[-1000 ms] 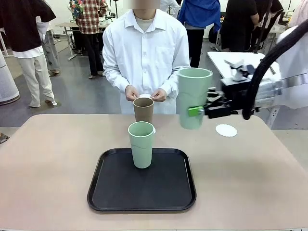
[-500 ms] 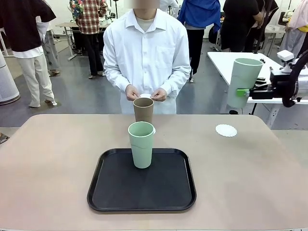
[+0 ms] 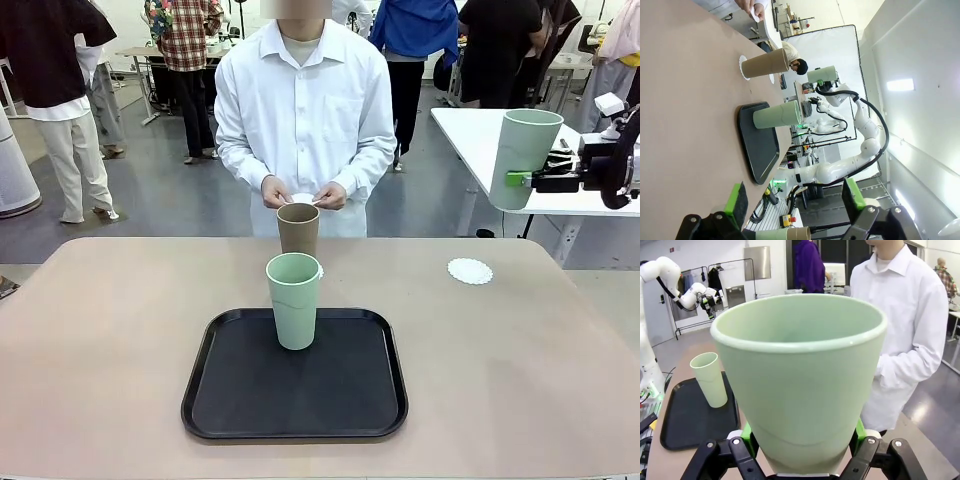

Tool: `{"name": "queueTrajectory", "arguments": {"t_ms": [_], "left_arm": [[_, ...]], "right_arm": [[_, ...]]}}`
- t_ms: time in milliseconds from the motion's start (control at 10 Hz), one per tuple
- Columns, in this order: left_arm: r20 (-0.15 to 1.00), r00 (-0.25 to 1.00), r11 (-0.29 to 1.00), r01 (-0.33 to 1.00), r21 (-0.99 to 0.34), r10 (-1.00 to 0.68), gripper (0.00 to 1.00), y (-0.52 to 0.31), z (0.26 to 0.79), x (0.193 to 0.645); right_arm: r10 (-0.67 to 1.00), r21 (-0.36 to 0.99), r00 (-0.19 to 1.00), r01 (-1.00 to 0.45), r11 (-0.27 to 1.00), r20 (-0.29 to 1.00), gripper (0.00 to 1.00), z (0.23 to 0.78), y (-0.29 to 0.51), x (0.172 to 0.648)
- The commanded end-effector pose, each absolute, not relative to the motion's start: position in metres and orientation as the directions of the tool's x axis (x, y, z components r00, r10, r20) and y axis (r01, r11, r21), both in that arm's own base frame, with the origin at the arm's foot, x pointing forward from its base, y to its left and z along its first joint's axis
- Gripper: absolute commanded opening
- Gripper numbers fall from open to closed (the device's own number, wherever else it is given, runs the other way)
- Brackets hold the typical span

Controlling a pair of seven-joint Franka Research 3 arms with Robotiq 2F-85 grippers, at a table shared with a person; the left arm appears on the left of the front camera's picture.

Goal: Place coasters on the table and set cups on them.
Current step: Take one Reusable plastic cup from the Flat Tray and place it on a coaster set by the human.

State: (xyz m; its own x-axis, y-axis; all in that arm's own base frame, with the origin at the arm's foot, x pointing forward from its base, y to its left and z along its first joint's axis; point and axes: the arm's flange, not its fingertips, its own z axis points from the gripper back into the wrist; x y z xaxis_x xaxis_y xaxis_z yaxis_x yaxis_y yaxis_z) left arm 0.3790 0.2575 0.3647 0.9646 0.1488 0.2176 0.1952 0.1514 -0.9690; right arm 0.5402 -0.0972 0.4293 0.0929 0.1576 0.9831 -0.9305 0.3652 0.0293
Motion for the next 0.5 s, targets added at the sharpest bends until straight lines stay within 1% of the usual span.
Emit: {"name": "queueTrajectory", "arguments": {"t_ms": [0, 200, 300, 400], "left_arm": [[0.230, 0.961, 0.144, 0.209, -0.967, 0.150, 1.00, 0.2585, 0.3668, 0.3787], [0.230, 0.961, 0.144, 0.209, -0.967, 0.150, 1.00, 0.2585, 0.3668, 0.3787], [0.230, 0.961, 0.144, 0.209, -0.967, 0.150, 1.00, 0.2585, 0.3668, 0.3787], [0.230, 0.961, 0.144, 0.209, -0.967, 0.150, 1.00, 0.2585, 0.3668, 0.3787]], "right_arm": [[0.134, 0.055, 0.116, -0.919, 0.391, 0.984, 0.83, 0.4270, -0.0940, 0.5517], [0.121, 0.072, 0.128, -0.920, 0.385, 0.984, 0.83, 0.4272, -0.0919, 0.5499], [0.154, 0.044, 0.109, -0.927, 0.373, 0.982, 0.83, 0.4219, -0.0974, 0.5425], [0.154, 0.044, 0.109, -0.927, 0.373, 0.982, 0.83, 0.4219, -0.0974, 0.5425]]}}
